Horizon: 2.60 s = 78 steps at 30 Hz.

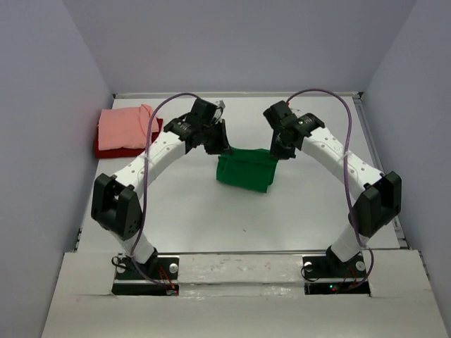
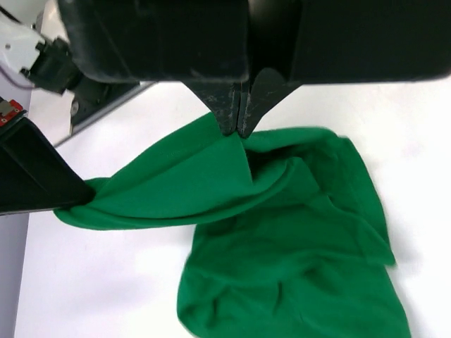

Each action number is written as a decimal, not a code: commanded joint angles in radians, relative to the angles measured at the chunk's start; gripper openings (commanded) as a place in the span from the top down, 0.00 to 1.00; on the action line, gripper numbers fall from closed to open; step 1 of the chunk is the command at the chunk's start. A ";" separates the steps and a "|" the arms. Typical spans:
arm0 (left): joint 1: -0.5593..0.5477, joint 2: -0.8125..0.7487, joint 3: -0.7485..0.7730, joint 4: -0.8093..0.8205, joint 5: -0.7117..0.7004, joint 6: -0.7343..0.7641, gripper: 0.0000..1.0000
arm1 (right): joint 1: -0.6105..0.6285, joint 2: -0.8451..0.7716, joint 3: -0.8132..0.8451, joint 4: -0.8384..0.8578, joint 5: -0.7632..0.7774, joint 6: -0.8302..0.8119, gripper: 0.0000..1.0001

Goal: Fold and stack the t-shirts
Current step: Fold the tshirt

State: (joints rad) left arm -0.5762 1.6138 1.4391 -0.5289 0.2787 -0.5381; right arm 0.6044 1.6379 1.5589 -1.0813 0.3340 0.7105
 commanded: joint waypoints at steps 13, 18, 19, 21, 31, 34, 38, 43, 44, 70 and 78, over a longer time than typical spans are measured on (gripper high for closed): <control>0.145 0.438 0.382 0.006 0.025 0.132 1.00 | -0.196 0.436 0.279 0.244 -0.236 -0.392 1.00; 0.156 0.572 0.483 0.014 0.030 0.148 1.00 | -0.216 0.565 0.406 0.216 -0.265 -0.405 1.00; 0.157 0.587 0.492 0.015 0.033 0.150 1.00 | -0.216 0.580 0.437 0.199 -0.253 -0.401 1.00; 0.171 0.624 0.524 0.027 0.063 0.147 1.00 | -0.226 0.605 0.492 0.175 -0.247 -0.407 1.00; 0.190 0.747 0.685 0.027 0.120 0.187 1.00 | -0.258 0.660 0.556 0.146 -0.224 -0.414 0.91; 0.190 0.752 0.693 0.032 0.109 0.187 1.00 | -0.258 0.675 0.547 0.153 -0.214 -0.419 0.52; 0.190 0.758 0.699 0.047 0.119 0.199 1.00 | -0.258 0.711 0.556 0.170 -0.216 -0.434 0.19; 0.190 0.755 0.715 0.063 0.120 0.239 1.00 | -0.267 0.729 0.602 0.170 -0.181 -0.440 0.17; 0.188 0.744 0.705 0.076 0.123 0.245 1.00 | -0.267 0.728 0.621 0.169 -0.184 -0.447 0.17; 0.193 0.696 0.828 -0.029 -0.059 0.270 0.10 | -0.249 0.517 0.583 0.112 -0.242 -0.494 0.24; 0.202 0.693 0.735 0.072 -0.029 0.234 0.01 | -0.249 0.502 0.541 0.136 -0.274 -0.514 0.24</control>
State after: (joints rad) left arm -0.3840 2.3157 2.1712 -0.4782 0.2363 -0.2901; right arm 0.3485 2.1715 2.1239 -0.9722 0.0944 0.2237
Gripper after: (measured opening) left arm 0.989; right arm 0.776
